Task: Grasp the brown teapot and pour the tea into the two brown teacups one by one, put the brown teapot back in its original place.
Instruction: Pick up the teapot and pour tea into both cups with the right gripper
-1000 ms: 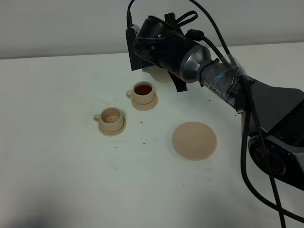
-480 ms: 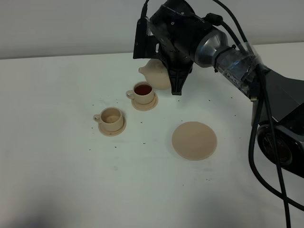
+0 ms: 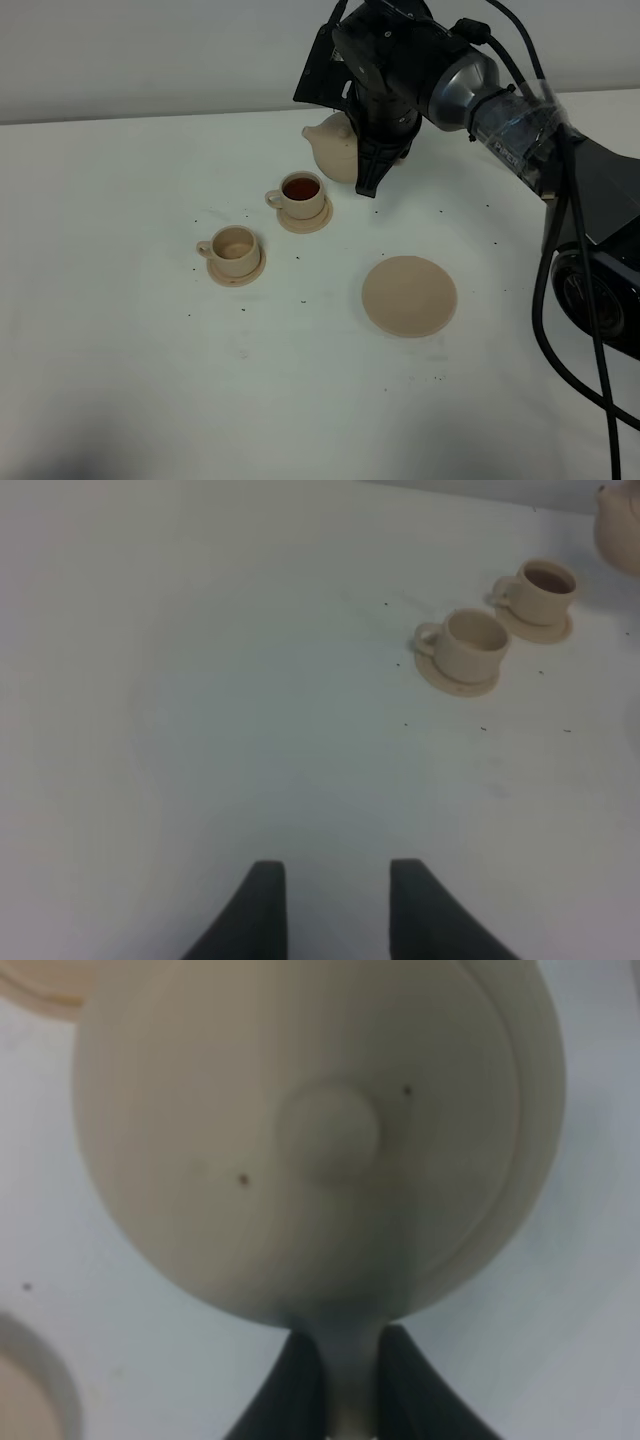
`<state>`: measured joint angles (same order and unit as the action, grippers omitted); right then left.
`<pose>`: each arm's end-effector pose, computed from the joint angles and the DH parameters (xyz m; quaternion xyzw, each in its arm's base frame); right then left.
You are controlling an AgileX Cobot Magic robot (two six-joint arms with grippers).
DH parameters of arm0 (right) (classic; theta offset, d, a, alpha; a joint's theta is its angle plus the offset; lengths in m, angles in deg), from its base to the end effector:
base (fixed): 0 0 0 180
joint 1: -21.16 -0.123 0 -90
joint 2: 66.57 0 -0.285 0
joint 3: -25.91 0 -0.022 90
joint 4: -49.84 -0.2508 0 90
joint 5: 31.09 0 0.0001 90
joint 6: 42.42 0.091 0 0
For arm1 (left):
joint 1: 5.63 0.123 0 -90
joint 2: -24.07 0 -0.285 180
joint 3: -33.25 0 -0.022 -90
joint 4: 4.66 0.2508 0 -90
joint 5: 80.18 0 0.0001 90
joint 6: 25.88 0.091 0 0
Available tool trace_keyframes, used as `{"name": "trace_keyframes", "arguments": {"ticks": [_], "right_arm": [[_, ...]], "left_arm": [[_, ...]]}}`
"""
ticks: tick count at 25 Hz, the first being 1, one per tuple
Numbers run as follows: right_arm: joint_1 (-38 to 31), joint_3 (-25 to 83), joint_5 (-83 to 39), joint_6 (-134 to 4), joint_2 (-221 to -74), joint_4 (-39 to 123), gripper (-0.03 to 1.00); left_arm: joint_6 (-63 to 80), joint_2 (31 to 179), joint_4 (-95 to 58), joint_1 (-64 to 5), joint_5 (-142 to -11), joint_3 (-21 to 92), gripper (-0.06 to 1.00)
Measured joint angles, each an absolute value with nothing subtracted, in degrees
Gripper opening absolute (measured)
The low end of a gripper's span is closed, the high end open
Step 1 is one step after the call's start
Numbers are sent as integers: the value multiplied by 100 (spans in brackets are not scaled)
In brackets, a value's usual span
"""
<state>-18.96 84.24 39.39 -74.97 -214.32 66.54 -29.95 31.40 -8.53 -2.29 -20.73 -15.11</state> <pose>0.4156 0.3180 0.2177 -0.5965 0.7706 -0.1315 0.1817 -0.0054 -0.0056 0.2803 -0.0534 0.8419 -0.0372 0.5357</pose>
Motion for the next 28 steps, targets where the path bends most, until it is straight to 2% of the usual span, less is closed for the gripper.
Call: {"name": "trace_keyframes", "arguments": {"ticks": [8, 18, 28], "right_arm": [[-1896, 7894, 3959, -6936, -21380, 6432, 11], [-1915, 7852, 3951, -6704, -21224, 6255, 11], [-2462, 7846, 3951, -6703, -20867, 6325, 11]], "left_arm": [[-2995, 3140, -853, -229, -2073, -1511, 28], [-2995, 3140, -853, -229, -2073, -1511, 28], [-2995, 3140, -858, -229, -2073, -1511, 28]]}}
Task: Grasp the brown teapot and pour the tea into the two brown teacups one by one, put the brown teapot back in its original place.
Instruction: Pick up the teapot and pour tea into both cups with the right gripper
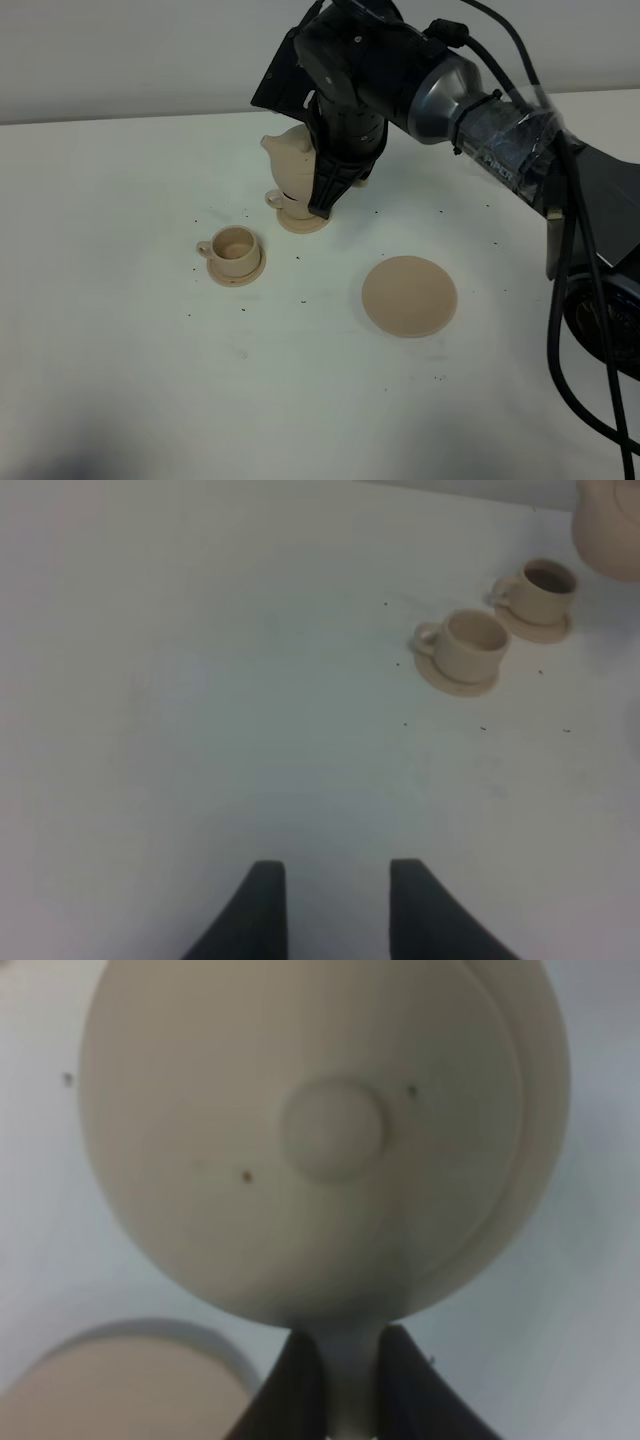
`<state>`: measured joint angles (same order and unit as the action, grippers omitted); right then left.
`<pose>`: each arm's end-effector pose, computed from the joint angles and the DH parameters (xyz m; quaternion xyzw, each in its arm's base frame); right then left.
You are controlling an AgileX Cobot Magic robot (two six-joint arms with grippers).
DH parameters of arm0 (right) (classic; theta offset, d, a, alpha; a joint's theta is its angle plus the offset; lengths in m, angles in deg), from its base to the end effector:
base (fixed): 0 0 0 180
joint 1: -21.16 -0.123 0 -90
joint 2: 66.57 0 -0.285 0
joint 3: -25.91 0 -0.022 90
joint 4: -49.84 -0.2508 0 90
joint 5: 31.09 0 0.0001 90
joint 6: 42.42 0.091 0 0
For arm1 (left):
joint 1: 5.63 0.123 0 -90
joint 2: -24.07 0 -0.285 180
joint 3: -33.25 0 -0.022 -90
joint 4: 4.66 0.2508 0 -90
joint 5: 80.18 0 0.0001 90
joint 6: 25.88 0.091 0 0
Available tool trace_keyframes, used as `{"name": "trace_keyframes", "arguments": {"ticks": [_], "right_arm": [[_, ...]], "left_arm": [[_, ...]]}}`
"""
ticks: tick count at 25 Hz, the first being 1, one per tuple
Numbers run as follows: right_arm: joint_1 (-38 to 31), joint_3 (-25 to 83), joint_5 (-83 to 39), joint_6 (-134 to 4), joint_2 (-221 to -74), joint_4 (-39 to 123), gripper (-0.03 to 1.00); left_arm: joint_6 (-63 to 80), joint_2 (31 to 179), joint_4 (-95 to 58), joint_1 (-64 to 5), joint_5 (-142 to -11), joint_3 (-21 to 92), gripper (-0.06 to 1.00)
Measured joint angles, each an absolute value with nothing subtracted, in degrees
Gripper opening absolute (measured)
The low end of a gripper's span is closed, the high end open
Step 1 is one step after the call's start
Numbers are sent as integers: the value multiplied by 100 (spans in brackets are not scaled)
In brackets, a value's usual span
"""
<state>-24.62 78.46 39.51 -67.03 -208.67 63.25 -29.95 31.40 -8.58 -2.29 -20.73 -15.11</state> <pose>0.3674 0.3490 0.2388 -0.5796 0.7884 -0.0818 0.1894 -0.0054 -0.0057 0.2803 -0.0534 0.8419 -0.0376 0.5357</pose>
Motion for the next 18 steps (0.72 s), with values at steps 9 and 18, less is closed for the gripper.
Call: {"name": "trace_keyframes", "arguments": {"ticks": [9, 18], "right_arm": [[-3054, 7846, 3957, -6703, -20867, 6663, 11], [-3329, 7846, 3947, -6703, -21162, 7602, 11]], "left_arm": [[-2995, 3140, -864, -229, -2078, -1511, 28], [-2995, 3140, -864, -229, -2078, -1511, 28]]}}
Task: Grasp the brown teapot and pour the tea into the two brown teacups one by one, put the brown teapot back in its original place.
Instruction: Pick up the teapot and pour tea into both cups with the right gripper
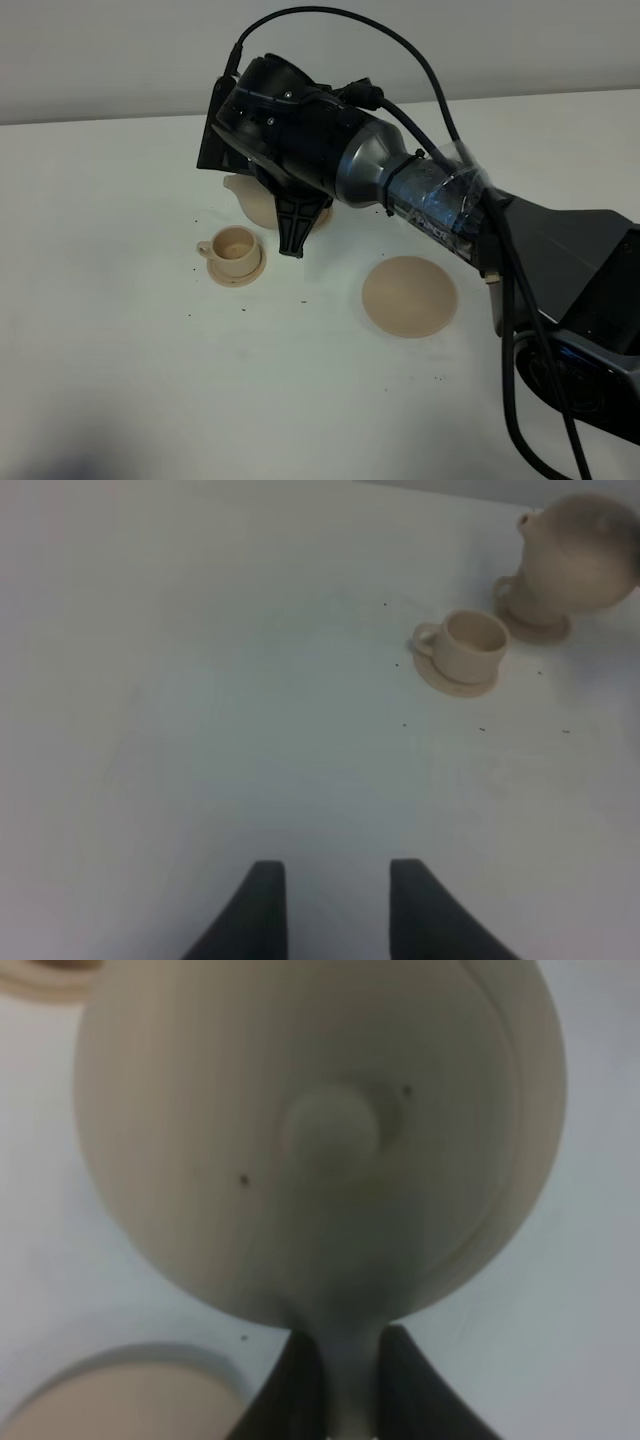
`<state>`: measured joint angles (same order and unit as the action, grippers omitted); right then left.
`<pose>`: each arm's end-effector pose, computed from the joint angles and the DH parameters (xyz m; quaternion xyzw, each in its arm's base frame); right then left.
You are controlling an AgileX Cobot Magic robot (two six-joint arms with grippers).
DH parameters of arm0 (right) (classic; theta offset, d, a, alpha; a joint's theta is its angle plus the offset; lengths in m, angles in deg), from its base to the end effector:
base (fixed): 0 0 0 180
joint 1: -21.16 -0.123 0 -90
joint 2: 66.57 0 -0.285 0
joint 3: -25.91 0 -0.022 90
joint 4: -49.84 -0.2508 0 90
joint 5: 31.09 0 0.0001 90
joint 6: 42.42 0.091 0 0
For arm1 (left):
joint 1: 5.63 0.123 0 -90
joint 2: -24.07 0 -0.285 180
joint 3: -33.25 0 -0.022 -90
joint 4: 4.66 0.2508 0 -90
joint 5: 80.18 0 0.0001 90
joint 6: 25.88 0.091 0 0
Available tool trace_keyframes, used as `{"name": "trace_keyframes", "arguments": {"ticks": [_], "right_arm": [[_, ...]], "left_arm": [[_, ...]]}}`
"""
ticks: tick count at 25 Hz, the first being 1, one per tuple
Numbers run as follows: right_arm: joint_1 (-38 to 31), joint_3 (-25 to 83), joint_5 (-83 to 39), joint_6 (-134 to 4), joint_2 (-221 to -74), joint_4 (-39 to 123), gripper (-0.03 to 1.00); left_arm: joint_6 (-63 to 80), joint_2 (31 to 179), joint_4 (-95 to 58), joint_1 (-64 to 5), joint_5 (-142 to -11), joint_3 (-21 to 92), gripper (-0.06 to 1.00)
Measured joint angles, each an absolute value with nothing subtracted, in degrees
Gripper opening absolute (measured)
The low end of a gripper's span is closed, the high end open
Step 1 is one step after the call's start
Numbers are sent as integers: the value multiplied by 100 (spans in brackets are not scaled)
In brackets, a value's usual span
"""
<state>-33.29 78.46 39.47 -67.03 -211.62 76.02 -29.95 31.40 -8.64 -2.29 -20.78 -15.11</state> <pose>0.3285 0.3945 0.2190 -0.6464 0.7156 -0.1779 0.1959 -0.0053 -0.0058 0.2804 -0.0534 0.8416 -0.0381 0.5361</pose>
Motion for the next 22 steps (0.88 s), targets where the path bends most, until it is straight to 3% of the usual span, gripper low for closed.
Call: {"name": "trace_keyframes", "arguments": {"ticks": [22], "right_arm": [[-3900, 7342, 3916, -6943, -21265, 9220, 11]], "left_arm": [[-2995, 3140, -864, -229, -2078, -1511, 28]]}}
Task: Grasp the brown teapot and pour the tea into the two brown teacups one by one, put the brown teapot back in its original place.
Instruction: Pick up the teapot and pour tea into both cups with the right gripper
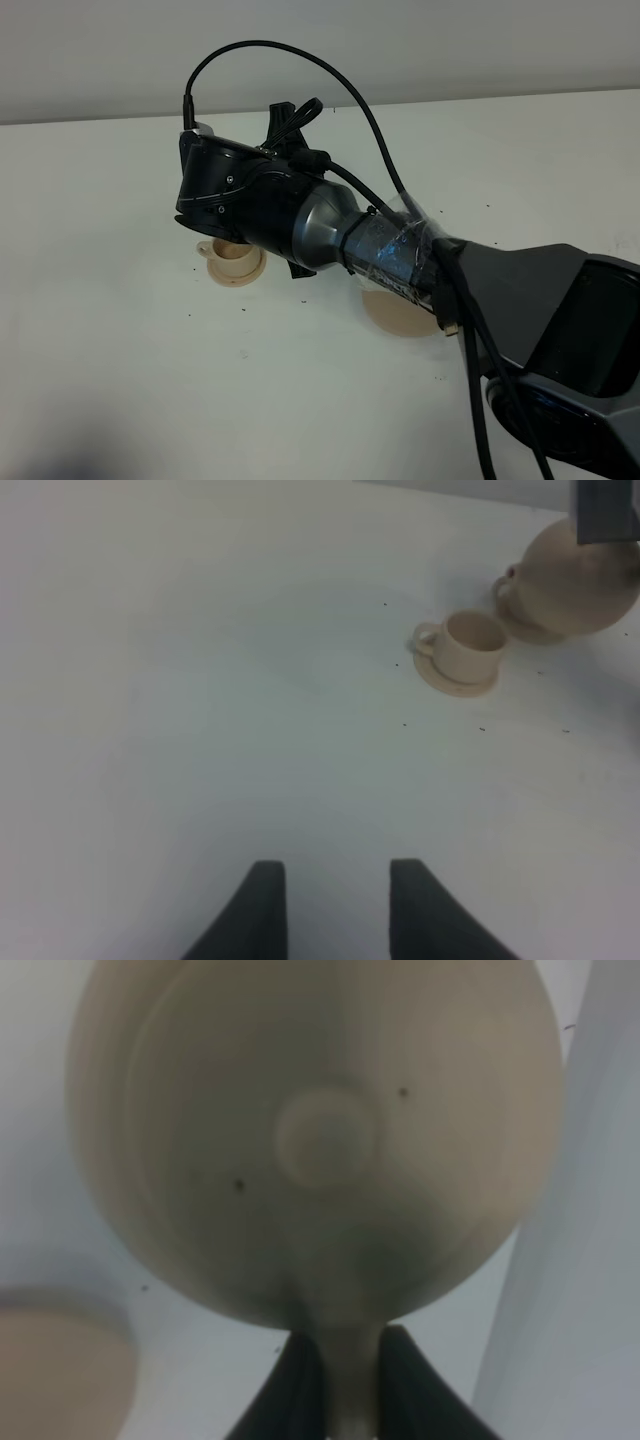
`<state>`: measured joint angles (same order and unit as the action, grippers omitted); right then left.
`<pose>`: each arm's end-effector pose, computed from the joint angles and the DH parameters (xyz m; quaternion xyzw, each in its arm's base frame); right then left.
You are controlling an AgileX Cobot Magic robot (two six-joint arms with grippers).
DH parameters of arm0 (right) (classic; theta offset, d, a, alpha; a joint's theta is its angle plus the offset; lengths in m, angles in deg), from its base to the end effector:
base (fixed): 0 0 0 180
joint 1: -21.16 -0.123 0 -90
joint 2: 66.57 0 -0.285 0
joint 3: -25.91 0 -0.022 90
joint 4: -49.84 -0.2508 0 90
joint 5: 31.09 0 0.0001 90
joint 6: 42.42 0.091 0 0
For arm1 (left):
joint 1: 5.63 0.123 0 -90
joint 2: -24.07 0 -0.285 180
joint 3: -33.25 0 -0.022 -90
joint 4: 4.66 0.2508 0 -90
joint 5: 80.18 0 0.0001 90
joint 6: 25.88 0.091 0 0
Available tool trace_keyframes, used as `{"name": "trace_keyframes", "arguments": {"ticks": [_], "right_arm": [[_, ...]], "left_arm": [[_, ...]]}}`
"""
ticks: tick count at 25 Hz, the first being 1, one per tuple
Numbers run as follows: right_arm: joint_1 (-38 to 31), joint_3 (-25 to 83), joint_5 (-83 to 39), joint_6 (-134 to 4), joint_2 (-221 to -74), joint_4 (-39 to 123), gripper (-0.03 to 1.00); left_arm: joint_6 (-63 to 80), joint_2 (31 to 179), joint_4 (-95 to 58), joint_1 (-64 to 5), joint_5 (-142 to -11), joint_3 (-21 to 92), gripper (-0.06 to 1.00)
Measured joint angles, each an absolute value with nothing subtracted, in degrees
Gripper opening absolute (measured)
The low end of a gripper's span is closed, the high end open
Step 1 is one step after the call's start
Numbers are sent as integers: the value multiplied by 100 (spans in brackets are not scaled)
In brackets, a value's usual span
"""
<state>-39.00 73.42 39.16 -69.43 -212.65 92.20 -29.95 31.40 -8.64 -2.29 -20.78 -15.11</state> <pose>0.3032 0.4125 0.1992 -0.7038 0.6113 -0.3099 0.1870 -0.0053 -0.0058 0.2804 -0.0534 0.8416 -0.0381 0.5361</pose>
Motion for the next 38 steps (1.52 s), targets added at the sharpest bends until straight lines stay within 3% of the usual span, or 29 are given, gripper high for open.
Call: {"name": "trace_keyframes", "arguments": {"ticks": [38], "right_arm": [[-4011, 7340, 3903, -7090, -21460, 10046, 11]], "left_arm": [[-2995, 3140, -864, -229, -2078, -1511, 28]]}}
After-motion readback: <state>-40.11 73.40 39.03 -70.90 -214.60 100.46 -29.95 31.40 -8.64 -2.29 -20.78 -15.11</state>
